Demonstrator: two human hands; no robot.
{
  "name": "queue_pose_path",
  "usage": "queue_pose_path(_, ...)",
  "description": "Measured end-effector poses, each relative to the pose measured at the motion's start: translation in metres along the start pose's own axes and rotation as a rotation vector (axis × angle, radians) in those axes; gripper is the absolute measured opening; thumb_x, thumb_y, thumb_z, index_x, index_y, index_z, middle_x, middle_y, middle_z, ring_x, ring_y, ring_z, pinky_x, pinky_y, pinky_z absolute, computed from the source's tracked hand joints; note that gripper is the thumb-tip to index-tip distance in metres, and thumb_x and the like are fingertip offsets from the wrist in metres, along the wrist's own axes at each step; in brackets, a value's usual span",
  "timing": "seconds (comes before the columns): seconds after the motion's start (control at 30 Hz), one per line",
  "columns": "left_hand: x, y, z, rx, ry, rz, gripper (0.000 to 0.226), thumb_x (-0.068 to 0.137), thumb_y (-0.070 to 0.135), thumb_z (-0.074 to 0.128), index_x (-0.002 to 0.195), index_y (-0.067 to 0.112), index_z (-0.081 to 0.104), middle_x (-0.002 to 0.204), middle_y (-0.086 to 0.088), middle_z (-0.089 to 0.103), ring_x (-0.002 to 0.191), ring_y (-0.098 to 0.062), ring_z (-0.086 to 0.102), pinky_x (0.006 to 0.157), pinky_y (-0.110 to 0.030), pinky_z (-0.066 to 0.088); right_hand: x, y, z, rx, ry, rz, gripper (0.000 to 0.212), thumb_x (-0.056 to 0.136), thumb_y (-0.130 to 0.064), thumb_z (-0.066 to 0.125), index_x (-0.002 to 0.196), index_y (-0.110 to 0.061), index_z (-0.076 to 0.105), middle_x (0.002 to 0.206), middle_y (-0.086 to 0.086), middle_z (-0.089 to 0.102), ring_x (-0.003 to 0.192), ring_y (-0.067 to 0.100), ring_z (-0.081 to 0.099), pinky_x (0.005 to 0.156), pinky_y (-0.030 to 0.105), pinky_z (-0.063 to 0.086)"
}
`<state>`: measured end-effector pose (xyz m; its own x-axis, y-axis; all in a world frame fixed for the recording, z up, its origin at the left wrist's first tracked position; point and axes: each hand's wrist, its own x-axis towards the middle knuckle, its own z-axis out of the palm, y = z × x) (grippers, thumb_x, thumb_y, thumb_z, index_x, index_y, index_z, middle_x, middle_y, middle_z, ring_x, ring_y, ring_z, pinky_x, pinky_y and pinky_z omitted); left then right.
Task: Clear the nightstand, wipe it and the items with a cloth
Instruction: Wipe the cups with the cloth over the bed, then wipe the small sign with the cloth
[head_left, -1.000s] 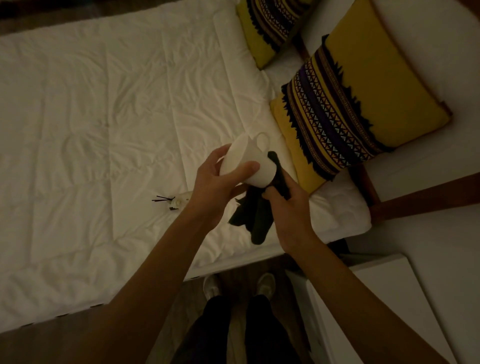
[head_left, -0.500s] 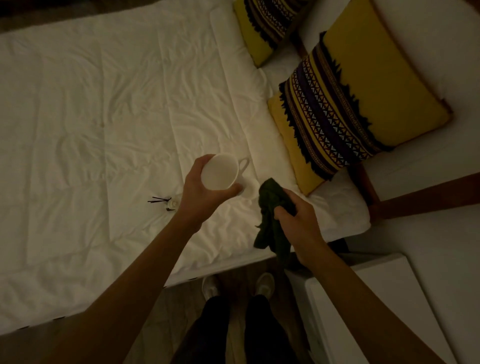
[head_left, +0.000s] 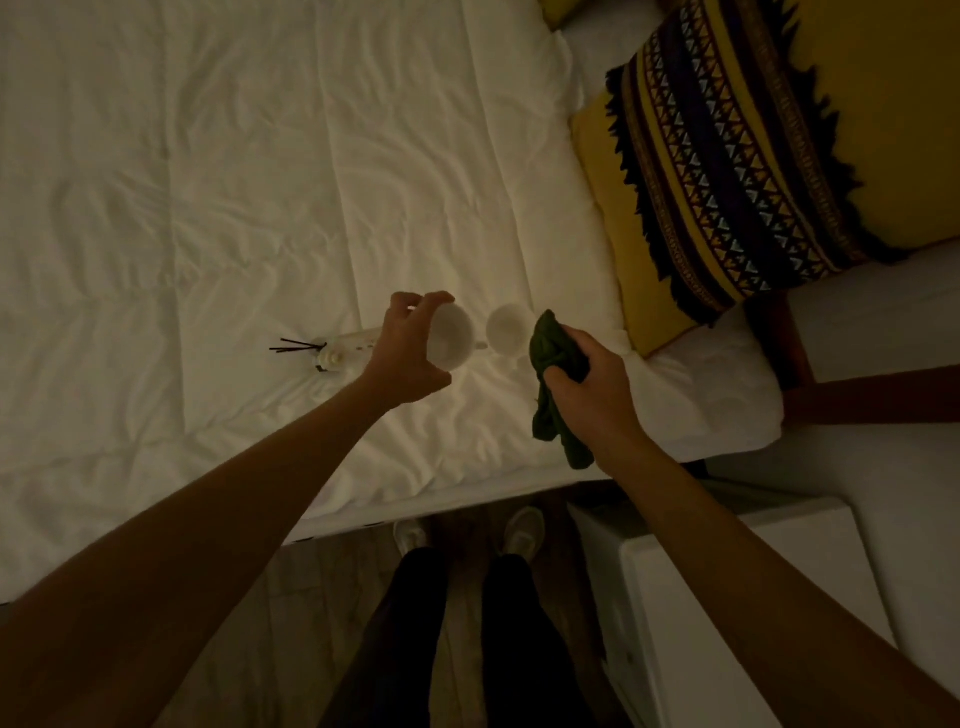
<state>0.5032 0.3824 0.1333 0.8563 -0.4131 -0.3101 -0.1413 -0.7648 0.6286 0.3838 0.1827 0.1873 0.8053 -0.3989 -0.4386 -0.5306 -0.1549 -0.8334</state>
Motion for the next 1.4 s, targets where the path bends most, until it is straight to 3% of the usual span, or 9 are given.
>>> queue_pose_path(0.1, 0.015, -0.02, 0.012, 0.193, -0.114, 0.06, 0.095, 0.059, 0.009, 0.084, 0.144, 0.023, 0.043, 0.136, -0.009, 0.043, 0.122, -0.032, 0.041, 0.089, -0.048, 0.051, 0.017, 0.012, 0.012, -0.015, -0.004, 0.011, 0.048, 0.091, -0.006, 0.059, 0.134, -0.028, 0.061, 0.105, -0.014, 0.066, 0.098, 0.002, 0.063, 0.08, 0.014, 0.048)
queue_pose_path(0.3, 0.045, -0.045, 0.039, 0.428, -0.284, 0.232, 0.102, 0.059, 0.002, 0.086, 0.146, 0.026, 0.039, 0.145, -0.004, 0.039, 0.125, -0.03, 0.044, 0.083, -0.046, 0.057, 0.043, 0.03, 0.034, -0.058, -0.026, 0.006, 0.051, 0.09, -0.006, 0.06, 0.137, -0.023, 0.059, 0.119, -0.006, 0.067, 0.108, 0.012, 0.062, 0.093, 0.024, 0.049)
queue_pose_path(0.47, 0.065, -0.059, 0.057, 0.625, -0.293, 0.368, 0.101, 0.062, 0.003, 0.085, 0.146, 0.034, 0.037, 0.149, -0.01, 0.032, 0.131, -0.033, 0.041, 0.102, -0.052, 0.048, 0.057, 0.042, 0.045, -0.058, -0.034, 0.023, 0.052, 0.089, -0.007, 0.06, 0.138, -0.023, 0.058, 0.12, -0.005, 0.067, 0.108, 0.011, 0.062, 0.092, 0.024, 0.05)
queue_pose_path(0.63, 0.077, -0.063, 0.056, 0.735, -0.285, 0.411, 0.104, 0.066, 0.007, 0.084, 0.149, 0.033, 0.029, 0.15, -0.007, 0.036, 0.132, -0.034, 0.04, 0.104, -0.053, 0.043, 0.063, 0.046, 0.05, -0.066, -0.041, 0.034, 0.052, 0.09, -0.007, 0.06, 0.14, -0.021, 0.058, 0.124, 0.0, 0.067, 0.111, 0.015, 0.063, 0.1, 0.033, 0.052)
queue_pose_path(0.77, 0.072, -0.063, 0.055, 0.702, -0.279, 0.333, 0.121, 0.065, 0.005, 0.084, 0.158, 0.023, 0.009, 0.156, -0.007, 0.032, 0.135, -0.033, 0.039, 0.105, -0.053, 0.043, 0.063, 0.044, 0.056, -0.053, -0.05, 0.038, 0.053, 0.089, -0.006, 0.061, 0.14, -0.022, 0.057, 0.121, -0.004, 0.066, 0.109, 0.013, 0.063, 0.097, 0.03, 0.052)
queue_pose_path(0.93, 0.058, -0.066, 0.045, 0.576, -0.244, 0.253, 0.135, 0.06, 0.001, 0.088, 0.16, 0.024, 0.001, 0.164, -0.011, 0.016, 0.14, -0.035, 0.037, 0.108, -0.051, 0.044, 0.061, 0.036, 0.062, -0.046, -0.06, 0.034, 0.052, 0.089, -0.009, 0.063, 0.138, -0.028, 0.058, 0.102, -0.027, 0.06, 0.095, -0.005, 0.06, 0.08, 0.012, 0.047)
queue_pose_path(1.07, 0.027, -0.073, 0.034, 0.305, -0.077, 0.099, 0.103, 0.072, -0.014, 0.067, 0.158, 0.014, 0.018, 0.157, -0.016, 0.025, 0.133, -0.035, 0.045, 0.091, -0.047, 0.057, 0.053, 0.026, 0.069, -0.013, -0.056, 0.054, 0.046, 0.089, -0.012, 0.062, 0.124, -0.042, 0.061, 0.095, -0.028, 0.062, 0.086, -0.013, 0.062, 0.066, 0.005, 0.046)
queue_pose_path(1.2, -0.007, -0.086, 0.032, 0.188, 0.013, -0.014, 0.068, 0.085, -0.01, 0.054, 0.149, 0.008, 0.037, 0.148, -0.014, 0.042, 0.123, -0.034, 0.054, 0.093, -0.041, 0.054, 0.048, 0.018, 0.083, -0.001, -0.095, 0.062, 0.047, 0.088, -0.011, 0.061, 0.12, -0.045, 0.061, 0.094, -0.022, 0.066, 0.083, -0.011, 0.063, 0.062, 0.003, 0.048)
queue_pose_path(1.4, -0.019, -0.105, 0.04, 0.143, 0.045, -0.147, 0.071, 0.087, -0.003, 0.061, 0.151, 0.006, 0.033, 0.158, -0.016, 0.03, 0.14, -0.033, 0.039, 0.104, -0.043, 0.05, 0.049, 0.016, 0.104, -0.03, -0.183, 0.056, 0.048, 0.089, -0.013, 0.06, 0.127, -0.041, 0.06, 0.097, -0.02, 0.065, 0.082, -0.007, 0.064, 0.066, 0.008, 0.047)
